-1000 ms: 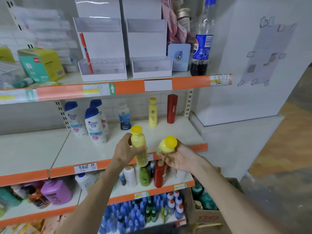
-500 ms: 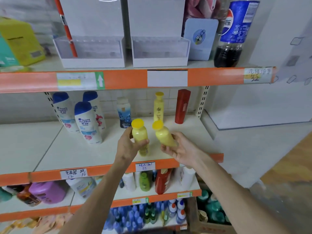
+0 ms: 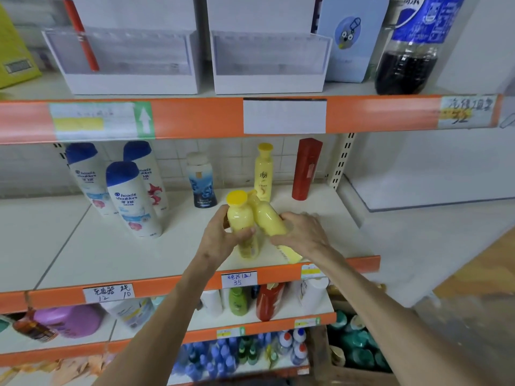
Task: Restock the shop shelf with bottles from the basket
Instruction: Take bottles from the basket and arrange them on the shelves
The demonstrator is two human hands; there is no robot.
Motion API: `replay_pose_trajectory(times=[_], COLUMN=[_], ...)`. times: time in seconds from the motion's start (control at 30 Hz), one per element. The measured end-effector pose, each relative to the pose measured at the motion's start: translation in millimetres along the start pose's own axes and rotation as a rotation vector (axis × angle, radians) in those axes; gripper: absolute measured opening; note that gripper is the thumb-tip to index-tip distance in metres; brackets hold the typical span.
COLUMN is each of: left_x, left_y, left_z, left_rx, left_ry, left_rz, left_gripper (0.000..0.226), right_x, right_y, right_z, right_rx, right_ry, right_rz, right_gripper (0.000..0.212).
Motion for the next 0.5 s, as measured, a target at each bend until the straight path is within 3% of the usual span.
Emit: replay_pose_trajectory(times=[0.23, 0.37, 0.5], left_x=[-0.9, 2.2, 4.3], left_y=[2.1, 13.5, 25.9], left_z=[0.1, 1.0, 2.9], left_rx=[0.001, 0.000, -0.031], left_ry=[0.024, 0.054, 0.028], left_rz=[0.032, -0.015, -0.051], left_gripper=[0.046, 0.049, 0.046], right_x=[-23.3, -33.7, -41.6], right_y=[10.3, 23.4, 35.9], right_z=[-9.0, 2.1, 7.7], right_rx=[0.127, 0.154, 0.215], right_ry=[0.585, 0.641, 0.823], right_rz=[0.132, -0.057, -0.194], right_gripper=[0.060, 0.066, 0.056])
Point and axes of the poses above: each hand's wrist, its own y-axis towards the middle knuckle, its own x-axis out of the back of the hand, z = x × y, the point moved 1 cm from there along y, towards the middle knuckle, and after that the axes turned 15 degrees about z, right-handed, at the moved point
